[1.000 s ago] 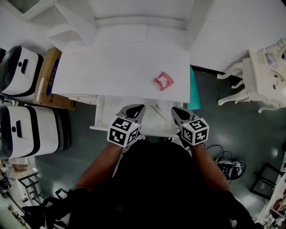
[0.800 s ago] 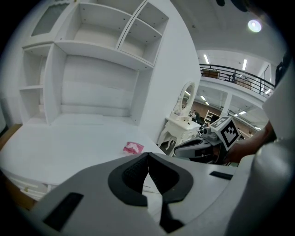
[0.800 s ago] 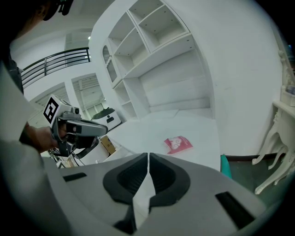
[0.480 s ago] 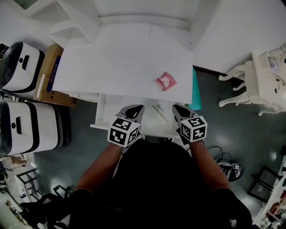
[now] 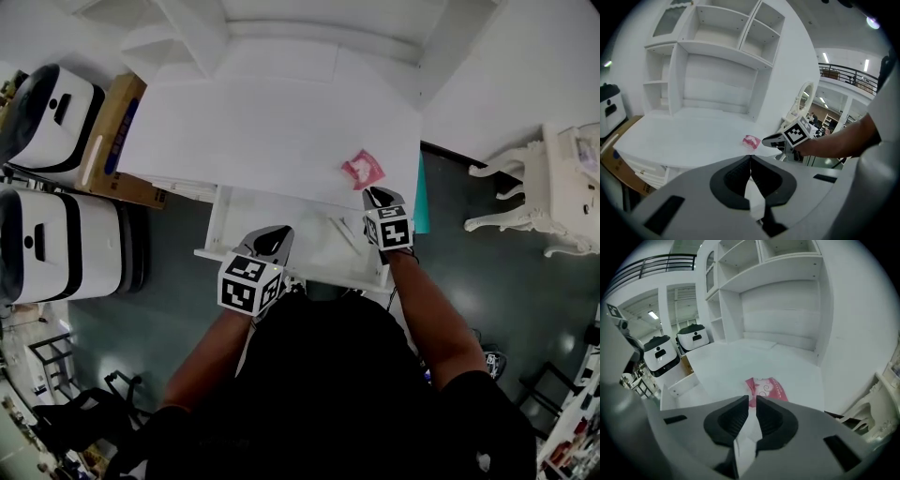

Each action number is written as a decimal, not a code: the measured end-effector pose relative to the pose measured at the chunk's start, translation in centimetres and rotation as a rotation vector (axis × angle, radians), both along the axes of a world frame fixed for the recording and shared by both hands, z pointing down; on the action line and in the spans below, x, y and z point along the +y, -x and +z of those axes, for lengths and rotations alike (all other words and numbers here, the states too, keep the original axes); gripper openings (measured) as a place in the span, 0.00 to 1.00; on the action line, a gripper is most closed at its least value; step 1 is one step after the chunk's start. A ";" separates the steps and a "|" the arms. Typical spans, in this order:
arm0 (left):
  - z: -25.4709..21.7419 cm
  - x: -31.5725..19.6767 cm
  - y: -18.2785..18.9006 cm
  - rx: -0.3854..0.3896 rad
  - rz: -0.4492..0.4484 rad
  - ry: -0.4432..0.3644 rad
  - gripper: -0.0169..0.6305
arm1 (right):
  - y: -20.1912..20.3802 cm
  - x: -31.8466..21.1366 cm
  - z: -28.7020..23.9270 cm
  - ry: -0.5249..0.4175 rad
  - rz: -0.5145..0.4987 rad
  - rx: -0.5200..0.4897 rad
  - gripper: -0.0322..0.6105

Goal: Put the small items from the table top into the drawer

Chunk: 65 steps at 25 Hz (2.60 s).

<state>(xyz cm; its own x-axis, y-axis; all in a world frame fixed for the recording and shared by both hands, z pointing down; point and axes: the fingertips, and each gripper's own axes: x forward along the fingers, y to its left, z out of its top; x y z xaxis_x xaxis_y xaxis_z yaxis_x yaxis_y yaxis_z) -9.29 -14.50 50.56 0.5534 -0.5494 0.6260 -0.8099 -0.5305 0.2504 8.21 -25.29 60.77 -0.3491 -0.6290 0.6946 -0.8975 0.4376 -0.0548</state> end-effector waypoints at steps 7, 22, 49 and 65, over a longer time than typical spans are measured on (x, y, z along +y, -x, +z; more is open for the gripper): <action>0.1 0.8 2.5 0.000 -0.081 0.005 0.04 | 1.4 -3.0 2.9 0.035 -0.038 0.101 0.19; 0.6 1.4 4.8 0.006 -0.142 0.017 0.04 | 1.0 -3.8 4.1 0.044 -0.035 0.177 0.10; 1.0 0.2 2.1 0.008 -0.044 0.018 0.04 | 6.5 13.6 4.5 0.170 -0.489 0.088 0.09; 1.3 2.7 5.4 -0.009 -0.116 0.050 0.04 | 9.0 16.7 16.2 0.450 -0.664 0.257 0.10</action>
<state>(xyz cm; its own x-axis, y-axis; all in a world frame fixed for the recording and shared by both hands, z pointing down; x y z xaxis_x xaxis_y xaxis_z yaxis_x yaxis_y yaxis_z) -14.65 -11.80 51.87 0.4827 -0.5772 0.6587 -0.8672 -0.4204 0.2671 -0.84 -8.62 76.93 -0.3459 0.0074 0.9383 -0.4694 0.8645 -0.1798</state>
